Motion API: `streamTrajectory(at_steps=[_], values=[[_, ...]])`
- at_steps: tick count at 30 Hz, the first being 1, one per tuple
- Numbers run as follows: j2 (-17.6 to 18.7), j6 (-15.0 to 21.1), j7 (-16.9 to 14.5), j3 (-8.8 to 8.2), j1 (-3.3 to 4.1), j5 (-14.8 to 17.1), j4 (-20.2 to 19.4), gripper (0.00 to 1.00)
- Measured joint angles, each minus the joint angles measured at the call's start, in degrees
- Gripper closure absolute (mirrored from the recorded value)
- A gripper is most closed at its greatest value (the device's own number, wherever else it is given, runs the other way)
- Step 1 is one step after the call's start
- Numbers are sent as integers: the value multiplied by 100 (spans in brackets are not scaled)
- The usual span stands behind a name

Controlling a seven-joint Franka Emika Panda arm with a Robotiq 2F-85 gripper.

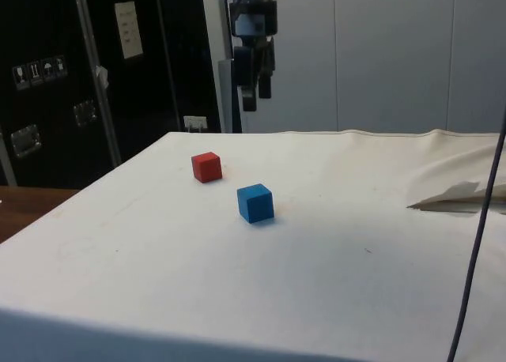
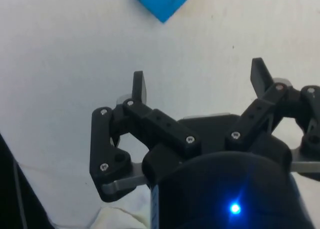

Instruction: Stack the two cubes.

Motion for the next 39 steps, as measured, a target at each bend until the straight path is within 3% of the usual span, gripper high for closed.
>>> streamTrajectory(at_steps=[9,15,28,39], values=[[659,0,-275,-92,-11,241,659,0],[900,0,-401,-120,-23,355,900,0],[1776,0,-768,-172,-92,785,1788,0],[2246,6,-917,-223,-132,1106,2223,0]])
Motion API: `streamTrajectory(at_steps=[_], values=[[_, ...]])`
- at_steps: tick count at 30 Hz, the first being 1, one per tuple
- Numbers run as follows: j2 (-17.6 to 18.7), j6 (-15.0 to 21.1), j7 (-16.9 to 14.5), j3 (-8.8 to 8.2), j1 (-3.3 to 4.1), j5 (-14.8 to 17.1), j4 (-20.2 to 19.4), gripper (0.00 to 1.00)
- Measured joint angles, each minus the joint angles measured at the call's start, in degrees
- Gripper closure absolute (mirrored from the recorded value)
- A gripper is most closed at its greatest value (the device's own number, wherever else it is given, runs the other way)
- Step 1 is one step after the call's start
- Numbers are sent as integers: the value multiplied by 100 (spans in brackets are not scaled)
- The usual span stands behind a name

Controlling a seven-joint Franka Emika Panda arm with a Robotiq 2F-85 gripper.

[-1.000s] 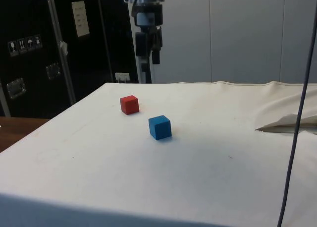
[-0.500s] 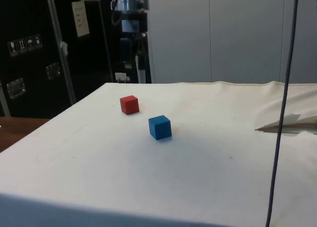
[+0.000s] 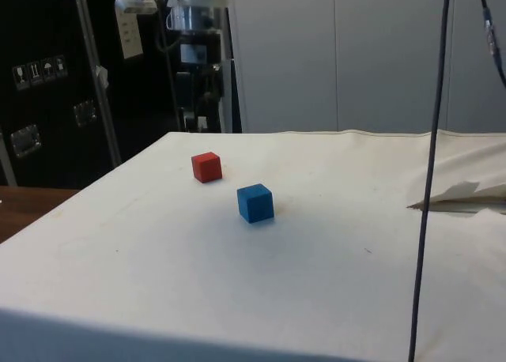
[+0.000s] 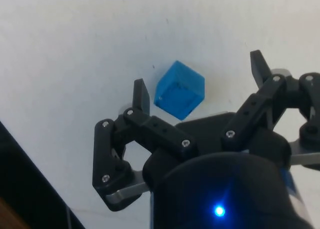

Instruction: Stack the two cubes.

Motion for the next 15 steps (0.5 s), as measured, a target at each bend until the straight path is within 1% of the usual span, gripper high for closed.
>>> streamTrajectory(at_steps=[6,12,15], values=[[86,6,17,-23,-11,97,63,0],[92,-6,149,-74,-11,103,80,0],[92,-80,201,-120,-11,103,132,0]])
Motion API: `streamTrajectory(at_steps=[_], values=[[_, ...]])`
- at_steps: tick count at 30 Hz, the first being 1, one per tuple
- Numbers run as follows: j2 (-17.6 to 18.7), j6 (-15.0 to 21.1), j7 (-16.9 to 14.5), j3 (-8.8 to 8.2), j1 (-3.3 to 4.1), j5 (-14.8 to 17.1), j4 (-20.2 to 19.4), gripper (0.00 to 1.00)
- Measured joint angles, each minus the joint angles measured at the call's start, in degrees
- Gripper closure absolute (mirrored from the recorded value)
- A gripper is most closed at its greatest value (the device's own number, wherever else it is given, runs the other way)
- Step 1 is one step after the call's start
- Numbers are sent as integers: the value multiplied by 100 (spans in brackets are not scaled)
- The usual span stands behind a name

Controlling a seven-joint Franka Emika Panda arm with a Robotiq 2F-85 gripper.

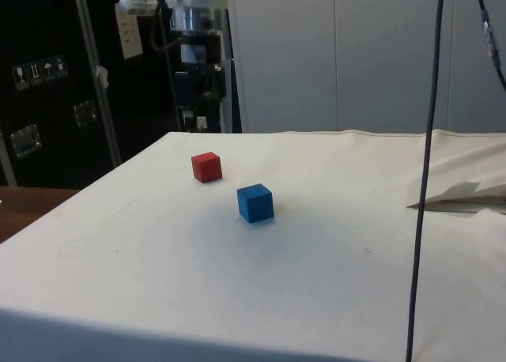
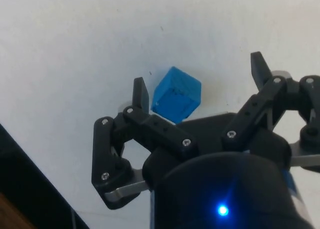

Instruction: Stack the two cubes.

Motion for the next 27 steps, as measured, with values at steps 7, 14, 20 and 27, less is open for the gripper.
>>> streamTrajectory(at_steps=[7,14,20,27], values=[[40,-269,69,-40,0,-17,183,0],[258,-596,120,-52,0,-17,510,0],[430,-894,155,-74,0,-17,751,0],[516,-1180,218,-126,0,-23,922,0]])
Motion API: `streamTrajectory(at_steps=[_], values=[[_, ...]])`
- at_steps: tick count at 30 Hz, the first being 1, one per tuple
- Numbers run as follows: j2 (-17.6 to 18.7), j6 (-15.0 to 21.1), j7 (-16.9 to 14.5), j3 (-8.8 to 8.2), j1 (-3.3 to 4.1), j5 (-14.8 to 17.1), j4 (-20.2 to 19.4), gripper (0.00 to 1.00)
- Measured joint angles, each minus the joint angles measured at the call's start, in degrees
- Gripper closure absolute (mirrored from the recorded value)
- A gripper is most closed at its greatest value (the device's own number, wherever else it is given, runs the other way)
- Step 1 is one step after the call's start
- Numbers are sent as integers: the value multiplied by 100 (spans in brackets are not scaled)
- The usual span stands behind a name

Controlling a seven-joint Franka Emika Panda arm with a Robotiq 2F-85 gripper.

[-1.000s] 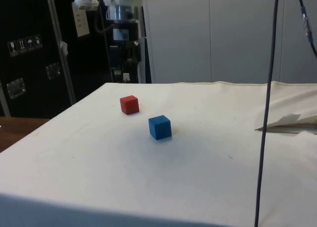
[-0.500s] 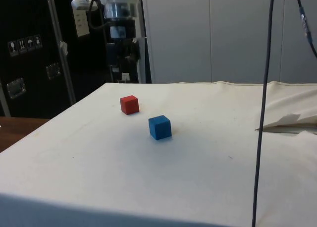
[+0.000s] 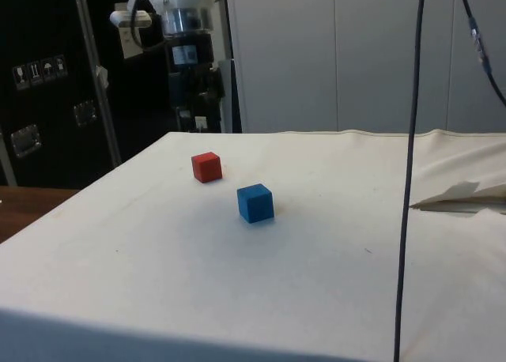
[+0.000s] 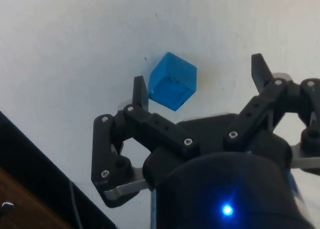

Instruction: Stack the two cubes.

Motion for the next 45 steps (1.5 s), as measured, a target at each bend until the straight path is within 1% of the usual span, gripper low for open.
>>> streamTrajectory(at_steps=[5,6,11,15,21,25,26,30,33,38,39,41,45], values=[[34,-17,206,-29,0,-23,34,0],[34,-17,206,-29,0,-23,34,0],[46,-11,458,-34,0,-74,69,0],[63,-11,573,-40,0,-97,86,0],[80,0,894,-46,0,-201,120,0],[103,0,1003,-52,0,-223,155,0],[115,0,1089,-57,0,-252,172,0],[115,0,1272,-57,0,-321,195,0],[115,0,1352,-63,0,-350,206,0],[120,0,1581,-63,0,-470,252,0],[120,0,1679,-63,0,-533,269,0],[120,0,1679,-63,0,-533,269,0],[120,17,1914,-63,6,-693,304,0]])
